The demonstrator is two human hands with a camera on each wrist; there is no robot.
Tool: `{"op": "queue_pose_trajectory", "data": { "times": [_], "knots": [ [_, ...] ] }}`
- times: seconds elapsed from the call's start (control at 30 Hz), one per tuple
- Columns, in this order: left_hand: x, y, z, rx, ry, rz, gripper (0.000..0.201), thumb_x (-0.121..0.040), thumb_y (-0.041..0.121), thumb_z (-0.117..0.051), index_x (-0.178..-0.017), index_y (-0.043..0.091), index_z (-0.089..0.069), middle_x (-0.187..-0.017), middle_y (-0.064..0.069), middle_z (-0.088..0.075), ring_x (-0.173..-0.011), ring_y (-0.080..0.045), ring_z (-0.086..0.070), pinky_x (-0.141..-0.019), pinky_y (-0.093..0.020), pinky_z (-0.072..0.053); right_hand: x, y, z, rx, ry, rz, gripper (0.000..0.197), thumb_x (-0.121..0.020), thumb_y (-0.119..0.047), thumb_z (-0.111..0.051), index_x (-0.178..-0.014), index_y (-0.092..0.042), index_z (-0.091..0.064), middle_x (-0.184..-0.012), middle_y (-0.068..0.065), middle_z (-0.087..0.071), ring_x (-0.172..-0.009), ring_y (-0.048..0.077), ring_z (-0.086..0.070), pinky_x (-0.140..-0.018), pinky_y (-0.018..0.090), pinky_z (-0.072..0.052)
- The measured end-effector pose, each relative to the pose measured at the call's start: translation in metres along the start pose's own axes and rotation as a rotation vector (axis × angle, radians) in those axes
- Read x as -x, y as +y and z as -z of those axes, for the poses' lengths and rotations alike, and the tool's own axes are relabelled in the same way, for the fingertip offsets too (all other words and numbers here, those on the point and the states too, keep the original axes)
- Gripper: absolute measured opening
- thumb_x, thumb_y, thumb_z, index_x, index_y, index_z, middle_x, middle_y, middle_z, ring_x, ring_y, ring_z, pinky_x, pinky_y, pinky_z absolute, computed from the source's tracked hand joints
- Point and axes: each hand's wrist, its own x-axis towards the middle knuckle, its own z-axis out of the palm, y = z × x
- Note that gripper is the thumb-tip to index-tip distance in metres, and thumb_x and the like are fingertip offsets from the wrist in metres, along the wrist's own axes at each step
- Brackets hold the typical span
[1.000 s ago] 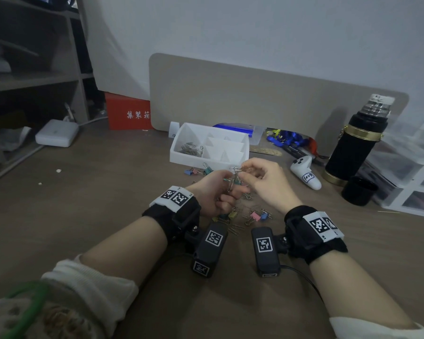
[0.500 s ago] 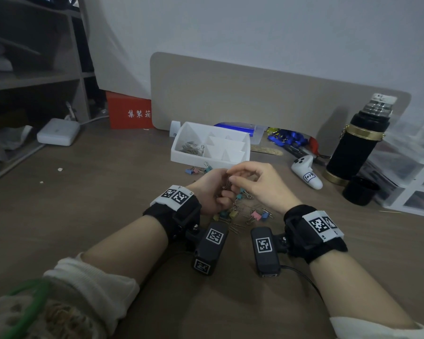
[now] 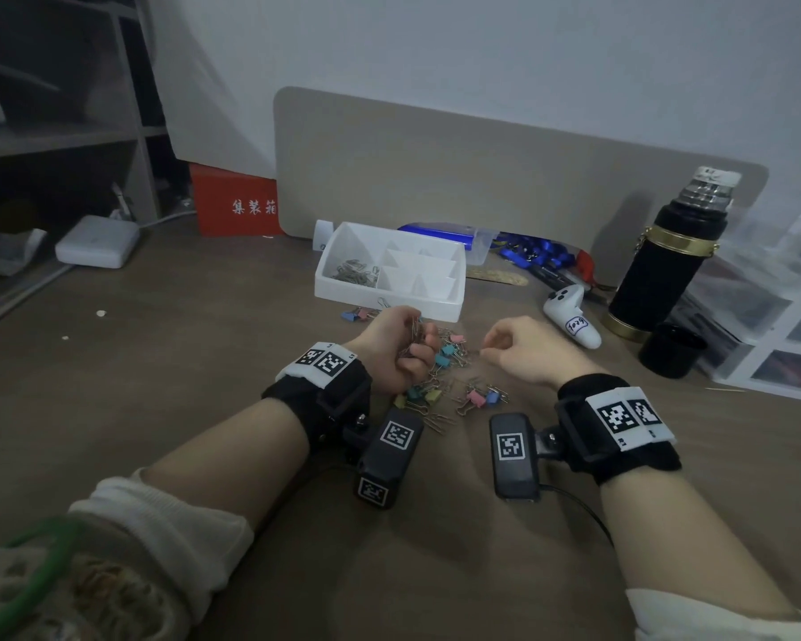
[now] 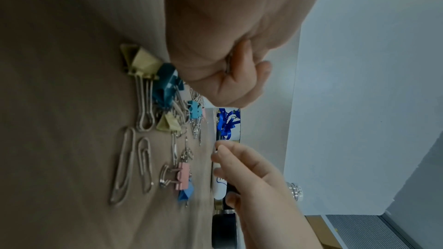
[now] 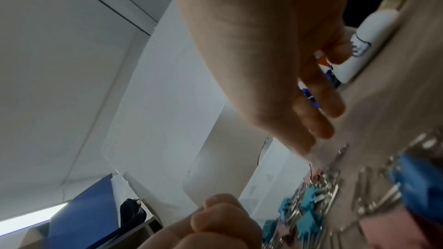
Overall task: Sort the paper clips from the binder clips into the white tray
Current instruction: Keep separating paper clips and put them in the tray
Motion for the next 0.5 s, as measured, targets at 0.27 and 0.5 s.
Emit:
{"op": "queue_pose_trajectory", "data": {
  "times": [0.27, 0.5],
  "knots": [
    [-0.001, -0.002, -0.001, -0.070, 0.034, -0.021, 0.032, -0.095, 0.027, -0.036, -0.065, 0.016, -0.043, -0.055, 0.004, -0.041, -0.034, -0.005, -0.028, -0.029, -0.013, -0.014, 0.005, -0.003, 0.004, 0.098, -0.133, -0.082, 0.037, -0.092, -0.024, -0.060, -0.129, -0.019, -0.055, -0.129, 0.001, -0.057, -0.116, 0.019, -0.053, -0.092, 0.027, -0.039],
    [0.001, -0.002, -0.003, -0.123, 0.030, 0.015, 0.032, -0.092, 0.021, -0.036, -0.060, 0.019, -0.038, -0.049, 0.006, -0.032, -0.032, -0.006, -0.023, -0.027, -0.014, -0.013, 0.009, 0.010, 0.018, 0.194, -0.251, -0.143, 0.035, -0.080, -0.004, -0.064, -0.106, -0.028, -0.064, -0.118, 0.000, -0.064, -0.105, 0.020, -0.061, -0.092, 0.033, -0.051]
  ]
}}
